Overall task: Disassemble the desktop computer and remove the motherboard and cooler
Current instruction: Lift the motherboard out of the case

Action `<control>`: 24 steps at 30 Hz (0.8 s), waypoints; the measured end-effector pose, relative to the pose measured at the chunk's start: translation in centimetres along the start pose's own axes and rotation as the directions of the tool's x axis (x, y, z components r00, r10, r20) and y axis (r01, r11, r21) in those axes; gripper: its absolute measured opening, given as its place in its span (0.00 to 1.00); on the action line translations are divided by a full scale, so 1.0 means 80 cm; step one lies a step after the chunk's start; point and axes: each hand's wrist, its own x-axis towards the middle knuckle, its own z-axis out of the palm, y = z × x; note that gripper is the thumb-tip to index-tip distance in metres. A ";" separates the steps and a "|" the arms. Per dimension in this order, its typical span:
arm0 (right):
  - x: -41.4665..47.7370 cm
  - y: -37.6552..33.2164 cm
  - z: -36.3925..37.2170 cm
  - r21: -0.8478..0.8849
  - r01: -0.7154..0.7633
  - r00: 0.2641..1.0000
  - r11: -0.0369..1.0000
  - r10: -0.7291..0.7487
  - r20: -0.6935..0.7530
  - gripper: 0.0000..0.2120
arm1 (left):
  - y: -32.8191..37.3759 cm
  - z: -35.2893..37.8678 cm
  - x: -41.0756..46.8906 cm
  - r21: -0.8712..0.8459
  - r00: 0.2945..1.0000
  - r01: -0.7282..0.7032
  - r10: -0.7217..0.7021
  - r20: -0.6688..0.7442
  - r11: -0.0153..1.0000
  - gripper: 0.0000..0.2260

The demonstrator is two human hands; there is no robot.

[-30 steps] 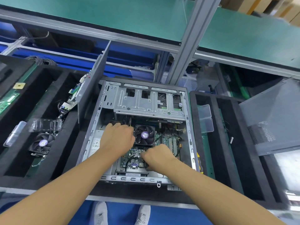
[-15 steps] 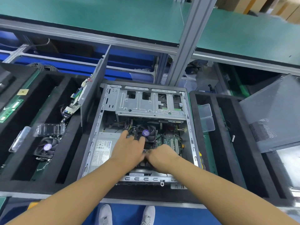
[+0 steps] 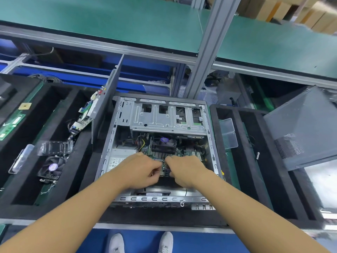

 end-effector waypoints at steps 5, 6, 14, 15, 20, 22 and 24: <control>-0.010 0.009 0.015 0.133 0.076 0.994 0.988 -0.064 -0.091 0.08 | -0.006 0.016 -0.006 0.090 0.995 -0.036 0.044 -0.087 0.995 0.13; -0.010 0.012 0.020 0.175 0.088 0.993 0.981 -0.072 -0.097 0.07 | -0.006 0.017 -0.006 0.078 0.996 -0.034 0.041 -0.080 0.996 0.12; -0.005 0.017 0.043 0.191 0.115 0.991 0.975 -0.101 -0.083 0.14 | -0.001 0.019 -0.007 0.066 0.998 -0.058 0.061 -0.034 0.996 0.10; -0.004 0.017 0.043 0.141 0.107 0.993 0.984 -0.099 -0.063 0.17 | -0.001 0.019 -0.008 0.064 0.997 -0.065 0.068 -0.033 0.996 0.11; -0.004 0.017 0.042 0.104 0.133 0.987 0.986 -0.122 -0.103 0.19 | -0.004 0.014 -0.013 -0.026 0.998 -0.060 0.060 -0.005 0.998 0.18; -0.007 0.018 0.039 0.059 0.122 0.984 0.991 -0.112 -0.139 0.20 | -0.006 0.009 -0.018 -0.053 0.998 -0.060 0.061 0.015 0.997 0.15; -0.009 0.018 0.038 -0.018 0.124 0.982 0.992 -0.126 -0.141 0.21 | -0.007 0.005 -0.024 -0.042 0.997 -0.072 0.073 0.011 0.997 0.10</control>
